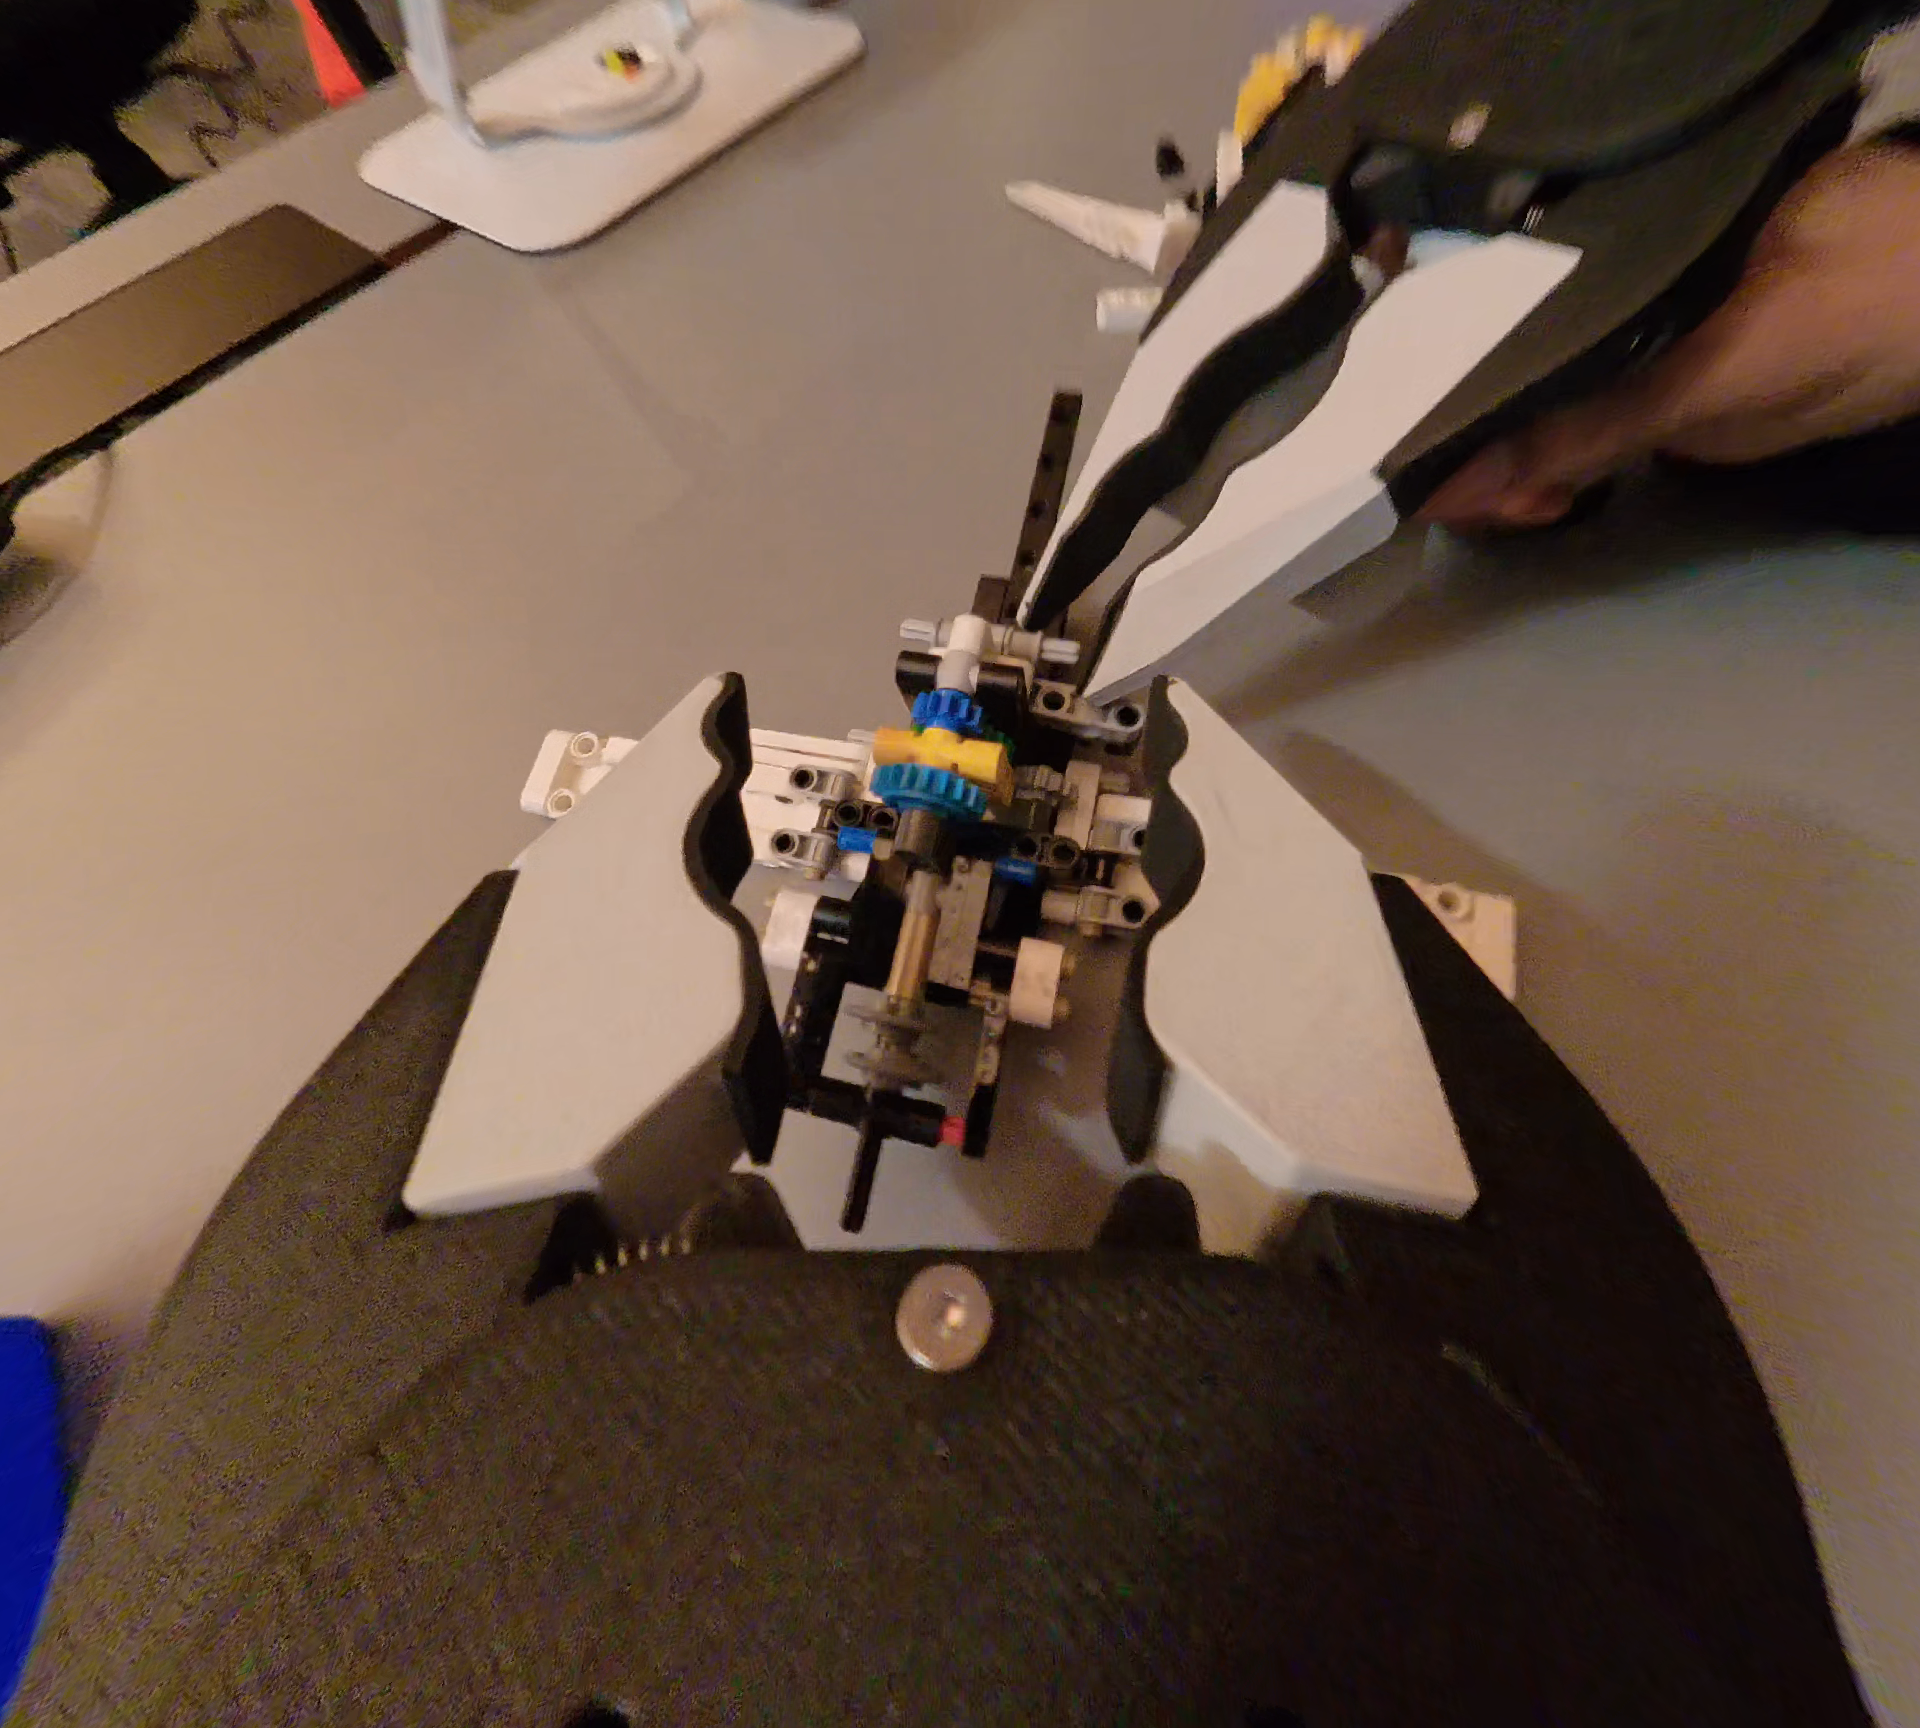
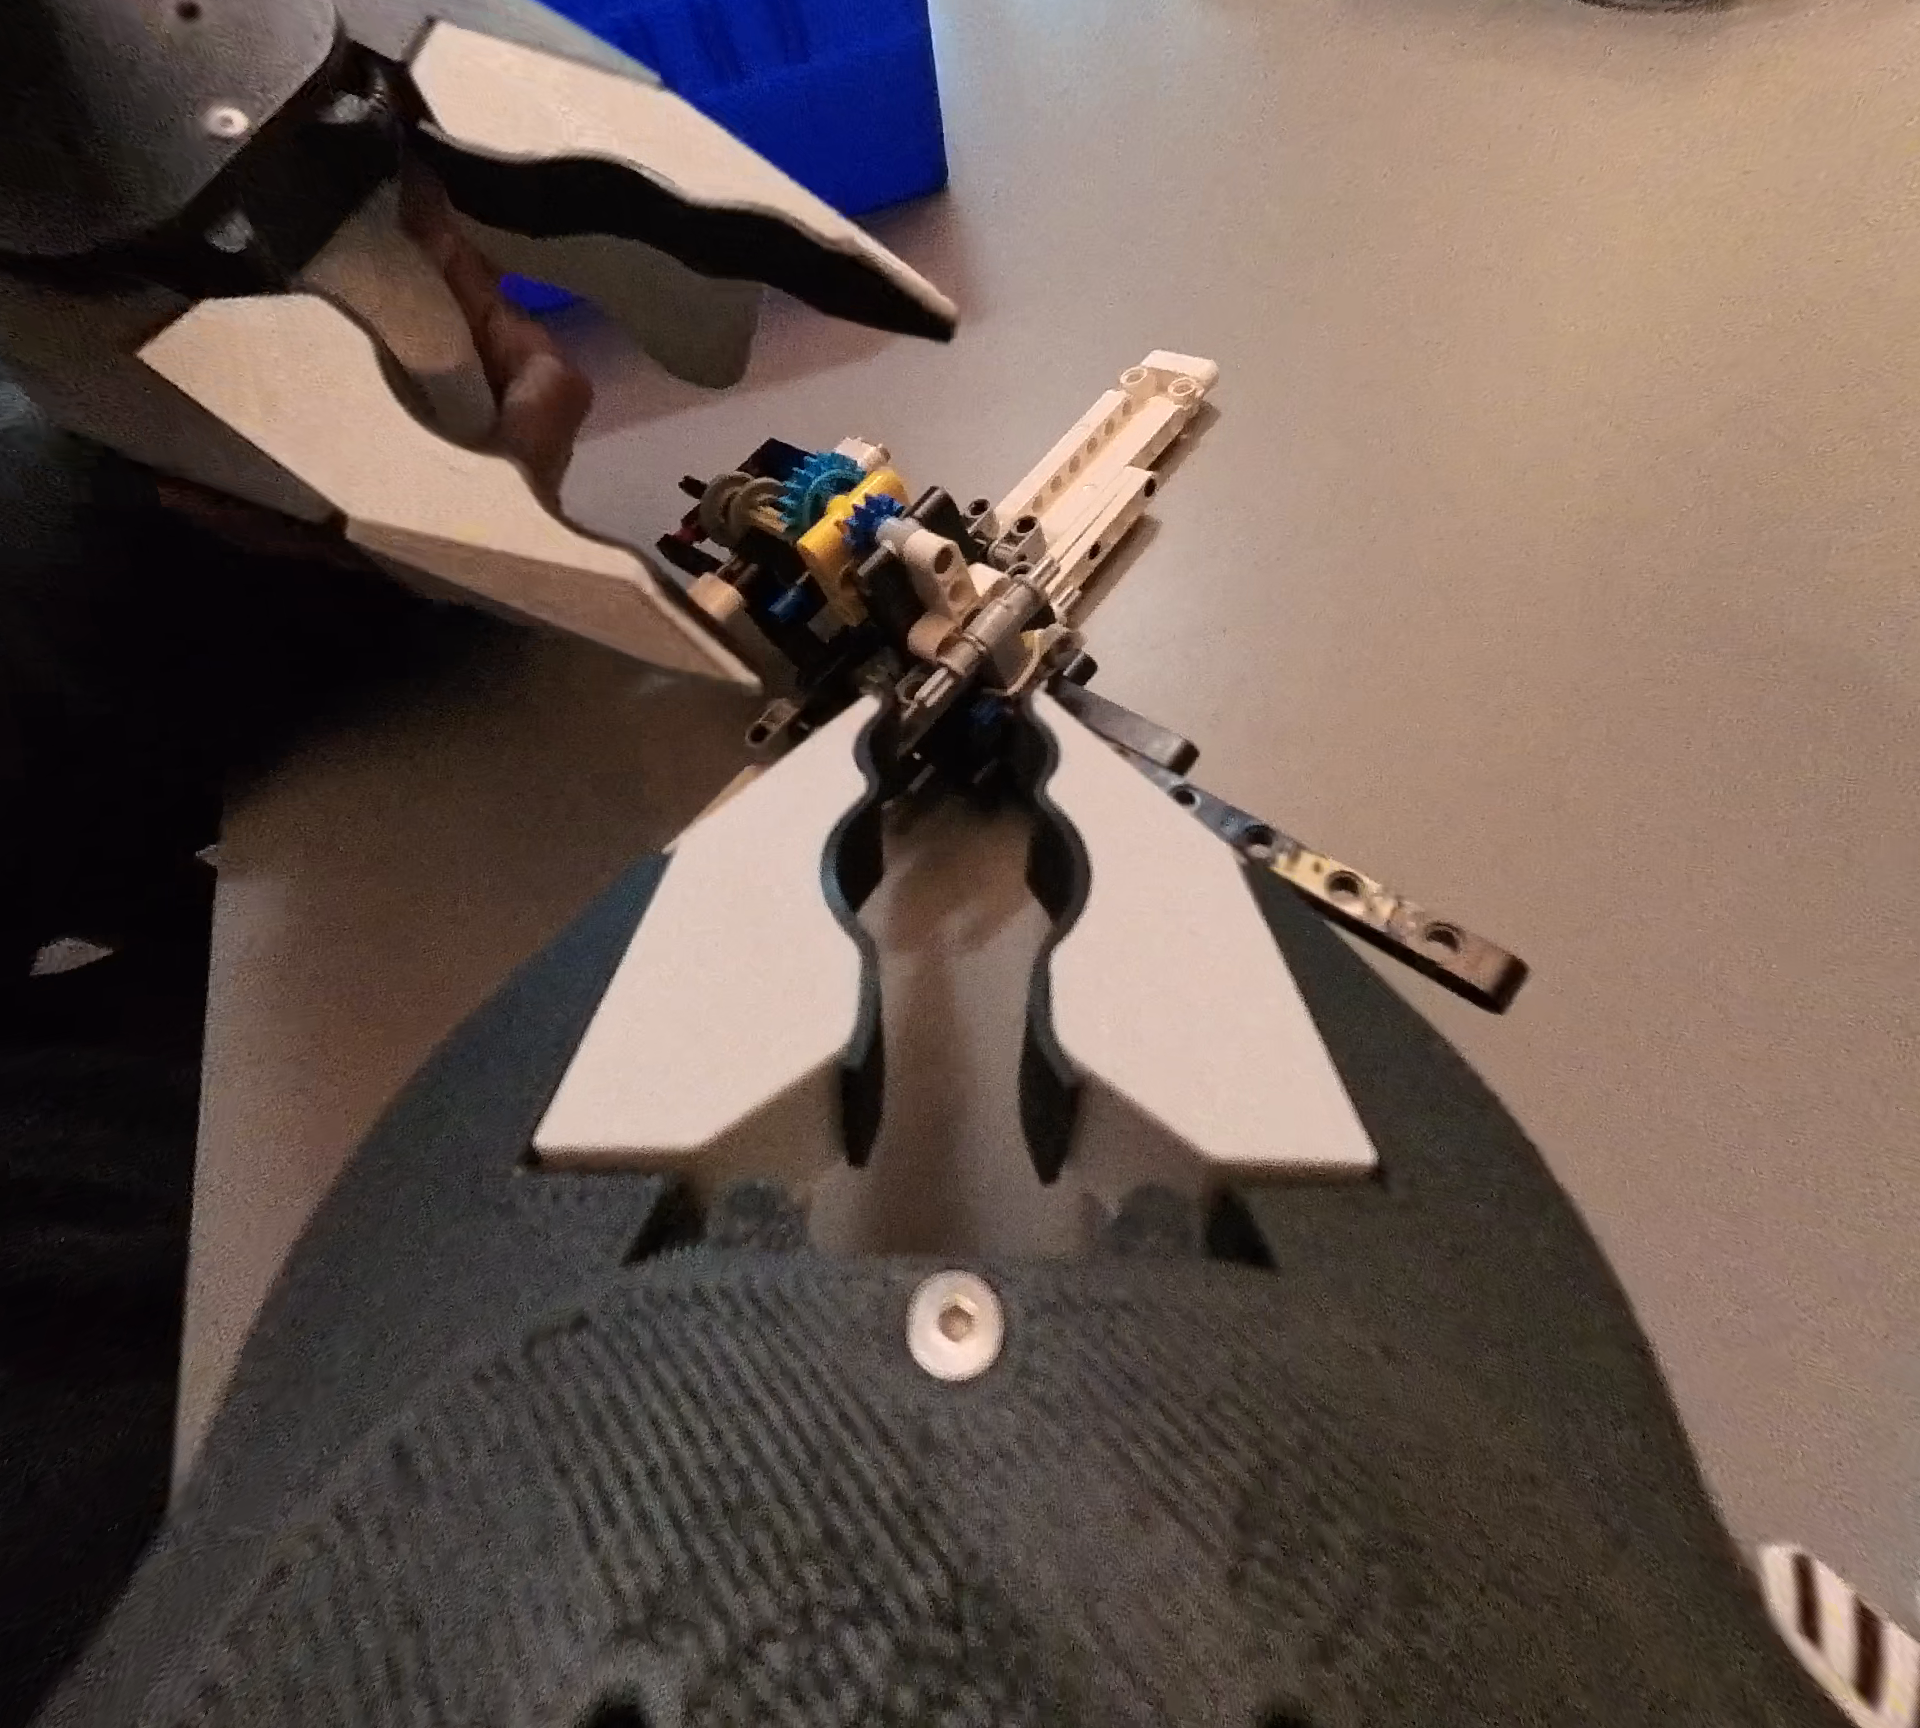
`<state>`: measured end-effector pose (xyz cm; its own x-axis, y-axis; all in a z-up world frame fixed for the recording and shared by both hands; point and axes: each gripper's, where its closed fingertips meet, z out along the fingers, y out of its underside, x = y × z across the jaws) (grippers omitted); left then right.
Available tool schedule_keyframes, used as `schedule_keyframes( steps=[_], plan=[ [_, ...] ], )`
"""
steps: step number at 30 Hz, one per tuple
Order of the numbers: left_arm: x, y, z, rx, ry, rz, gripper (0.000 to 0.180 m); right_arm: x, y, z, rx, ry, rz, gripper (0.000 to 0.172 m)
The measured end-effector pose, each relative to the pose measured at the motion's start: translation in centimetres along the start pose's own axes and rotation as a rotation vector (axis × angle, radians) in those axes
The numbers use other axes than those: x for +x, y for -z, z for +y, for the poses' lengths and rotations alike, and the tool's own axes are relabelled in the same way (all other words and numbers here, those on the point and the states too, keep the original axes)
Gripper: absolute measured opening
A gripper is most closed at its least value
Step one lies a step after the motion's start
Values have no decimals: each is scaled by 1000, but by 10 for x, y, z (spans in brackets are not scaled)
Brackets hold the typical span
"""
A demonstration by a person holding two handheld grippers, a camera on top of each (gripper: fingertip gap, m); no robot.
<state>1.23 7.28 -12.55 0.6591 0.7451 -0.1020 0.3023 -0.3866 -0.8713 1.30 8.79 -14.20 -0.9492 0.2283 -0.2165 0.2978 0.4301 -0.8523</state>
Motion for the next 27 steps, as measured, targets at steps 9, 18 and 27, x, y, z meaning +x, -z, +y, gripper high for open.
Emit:
schedule_keyframes(
  steps=[9, 18, 27],
  plan=[
    [10, -19, 15, -150, -70, 126, 40, 1, -3, -2, 13, -57, -19, 7],
    [7, -15, 14, -145, -11, 139, 27, -1, -1, -3, 11, -69, -42, 3],
    [0, -24, 10, -121, 39, -4, 25, 9, -1, -2, -45, 67, 131, 1]
  ],
)
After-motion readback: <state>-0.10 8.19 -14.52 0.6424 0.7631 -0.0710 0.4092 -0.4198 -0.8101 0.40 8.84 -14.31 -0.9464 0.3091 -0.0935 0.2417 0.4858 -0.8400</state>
